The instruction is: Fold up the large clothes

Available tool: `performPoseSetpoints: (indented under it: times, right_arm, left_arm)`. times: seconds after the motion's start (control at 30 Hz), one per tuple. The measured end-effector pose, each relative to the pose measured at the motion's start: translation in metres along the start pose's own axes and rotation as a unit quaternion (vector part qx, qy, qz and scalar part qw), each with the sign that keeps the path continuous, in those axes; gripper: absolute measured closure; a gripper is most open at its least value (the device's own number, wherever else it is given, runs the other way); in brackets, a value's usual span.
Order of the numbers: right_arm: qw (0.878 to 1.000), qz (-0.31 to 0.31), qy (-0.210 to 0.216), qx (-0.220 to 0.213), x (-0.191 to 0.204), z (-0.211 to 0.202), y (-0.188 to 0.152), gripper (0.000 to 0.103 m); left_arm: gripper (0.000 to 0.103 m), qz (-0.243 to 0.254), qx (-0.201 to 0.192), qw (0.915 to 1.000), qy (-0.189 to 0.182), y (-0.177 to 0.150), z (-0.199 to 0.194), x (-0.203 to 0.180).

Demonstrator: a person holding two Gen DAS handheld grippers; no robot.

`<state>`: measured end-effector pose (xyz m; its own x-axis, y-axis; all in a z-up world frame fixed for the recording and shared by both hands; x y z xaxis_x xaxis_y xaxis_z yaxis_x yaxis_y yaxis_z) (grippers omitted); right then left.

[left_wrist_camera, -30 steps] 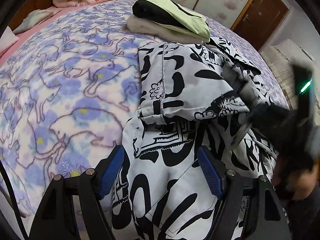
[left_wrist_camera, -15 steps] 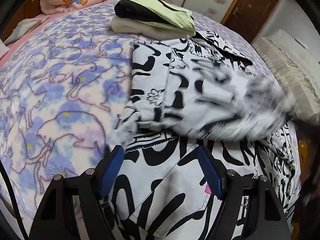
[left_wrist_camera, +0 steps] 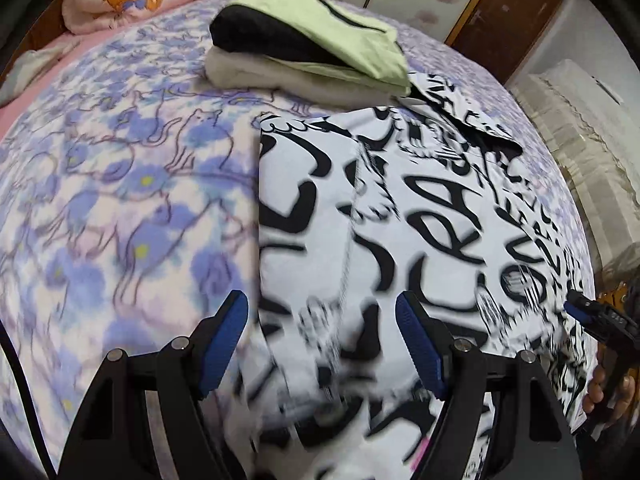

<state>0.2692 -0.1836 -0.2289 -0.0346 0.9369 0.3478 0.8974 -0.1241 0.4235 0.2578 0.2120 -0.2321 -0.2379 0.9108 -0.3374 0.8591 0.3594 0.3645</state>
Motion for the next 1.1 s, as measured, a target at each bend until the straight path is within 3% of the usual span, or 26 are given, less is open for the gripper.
performPoseSetpoints:
  times: [0.17,0.33,0.4,0.43,0.47,0.5,0.6,0.73,0.9,1.03,1.1]
  right_arm:
    - [0.999,-0.003,0.011,0.036,0.002,0.042,0.013,0.051]
    - [0.999,-0.019,0.025,0.031,0.012,0.051,0.013,0.051]
    - [0.999,-0.046,0.015,0.024,0.016,0.05,0.015,0.075]
    - [0.998,-0.058,0.008,0.022,0.018,0.049,0.017,0.075]
    - [0.997,-0.071,-0.003,0.012,0.019,0.046,0.02,0.076]
    - [0.997,-0.082,-0.012,0.0,0.02,0.041,0.025,0.076]
    - [0.993,-0.097,-0.025,-0.064,0.027,0.019,0.051,0.076]
    - [0.989,-0.102,-0.066,-0.086,0.017,0.027,0.07,0.077]
    - [0.985,-0.125,-0.115,-0.023,0.005,0.076,0.052,0.075]
    - [0.983,-0.122,-0.135,-0.012,0.01,0.061,0.051,0.069]
    - [0.982,-0.123,-0.139,-0.026,0.013,0.043,0.05,0.069]
  left_arm:
    - [0.028,-0.03,0.045,0.9985,0.008,0.028,0.043,0.028]
    - [0.028,-0.063,0.083,0.9943,-0.026,0.034,0.075,0.04]
    - [0.028,-0.068,0.079,0.9939,-0.036,0.037,0.078,0.04]
    - [0.029,-0.074,0.076,0.9934,-0.043,0.04,0.079,0.038]
    - [0.043,-0.077,0.073,0.9931,-0.049,0.041,0.078,0.036]
    - [0.072,-0.077,0.07,0.9928,-0.06,0.043,0.078,0.033]
    - [0.09,-0.074,0.044,0.9949,-0.051,0.054,0.072,0.025]
    - [0.093,-0.03,0.0,0.9994,-0.016,0.065,0.07,0.01]
    - [0.093,0.0,-0.007,0.9994,0.033,0.061,0.088,0.01]
    - [0.091,0.026,-0.022,0.9972,0.066,0.063,0.078,0.006]
    - [0.08,0.039,-0.027,0.9954,0.083,0.062,0.068,0.004]
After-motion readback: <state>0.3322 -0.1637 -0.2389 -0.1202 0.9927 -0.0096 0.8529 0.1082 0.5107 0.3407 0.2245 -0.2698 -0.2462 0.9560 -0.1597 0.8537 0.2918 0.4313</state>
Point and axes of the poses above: each gripper's, at about its wrist camera, not at the fingertips, and z roughly the way its jaws point, x to its left, y to its top, the point moved 10 cm from there along z, roughly the way its jaws point, and after that the axes turned 8 degrees about -z, right-handed, at the moved point
